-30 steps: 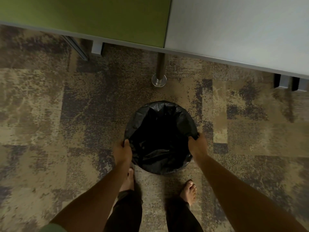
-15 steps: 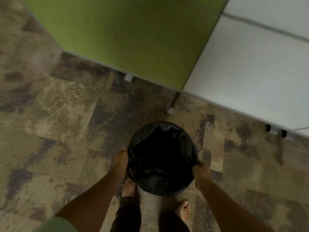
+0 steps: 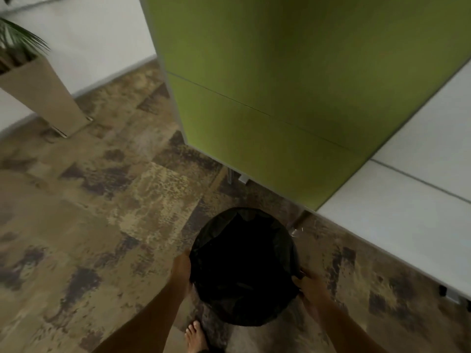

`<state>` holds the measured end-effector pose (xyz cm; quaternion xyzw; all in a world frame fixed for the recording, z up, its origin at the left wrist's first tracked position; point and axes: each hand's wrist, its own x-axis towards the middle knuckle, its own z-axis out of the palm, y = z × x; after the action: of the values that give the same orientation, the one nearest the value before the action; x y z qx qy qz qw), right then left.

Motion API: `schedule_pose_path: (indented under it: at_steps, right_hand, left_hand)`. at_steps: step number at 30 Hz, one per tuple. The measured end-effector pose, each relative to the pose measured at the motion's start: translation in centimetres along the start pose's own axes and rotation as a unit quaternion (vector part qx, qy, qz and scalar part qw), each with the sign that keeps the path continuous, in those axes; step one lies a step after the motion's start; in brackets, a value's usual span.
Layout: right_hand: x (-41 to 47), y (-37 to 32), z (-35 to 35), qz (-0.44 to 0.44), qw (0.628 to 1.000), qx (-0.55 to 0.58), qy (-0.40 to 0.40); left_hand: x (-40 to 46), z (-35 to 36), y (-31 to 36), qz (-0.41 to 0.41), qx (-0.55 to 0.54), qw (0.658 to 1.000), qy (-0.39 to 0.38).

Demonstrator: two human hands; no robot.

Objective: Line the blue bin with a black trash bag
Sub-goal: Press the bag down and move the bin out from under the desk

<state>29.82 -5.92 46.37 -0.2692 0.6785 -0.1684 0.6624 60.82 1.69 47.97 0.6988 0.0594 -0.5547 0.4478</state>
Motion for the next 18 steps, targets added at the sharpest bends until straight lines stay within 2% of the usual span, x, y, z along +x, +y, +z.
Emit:
schedule_pose_path:
  at_steps: [5,9,14,18]
  right_hand:
    - [-0.7,-4.1,5.9,-0.023,0.996,-0.080,-0.019]
    - [-0.2,-7.0,11.0,-0.044,0.995,-0.089,-0.022]
    - [2.9,-9.3,18.3,-0.070,0.982,-0.174,-0.017]
    - [7.4,-10.8,22.7,-0.082,0.977,-0.197,-0.022]
  left_hand:
    - [1.3,-4.5,4.1,-0.008,-0.025,1.000,-0.008]
    - [1.7,-7.2,8.1,-0.003,-0.004,1.000,-0.010]
    - [5.5,-11.5,10.4,-0.003,-0.019,1.000,0.015]
    - [9.9,-12.5,10.9,0.017,-0.007,0.999,0.033]
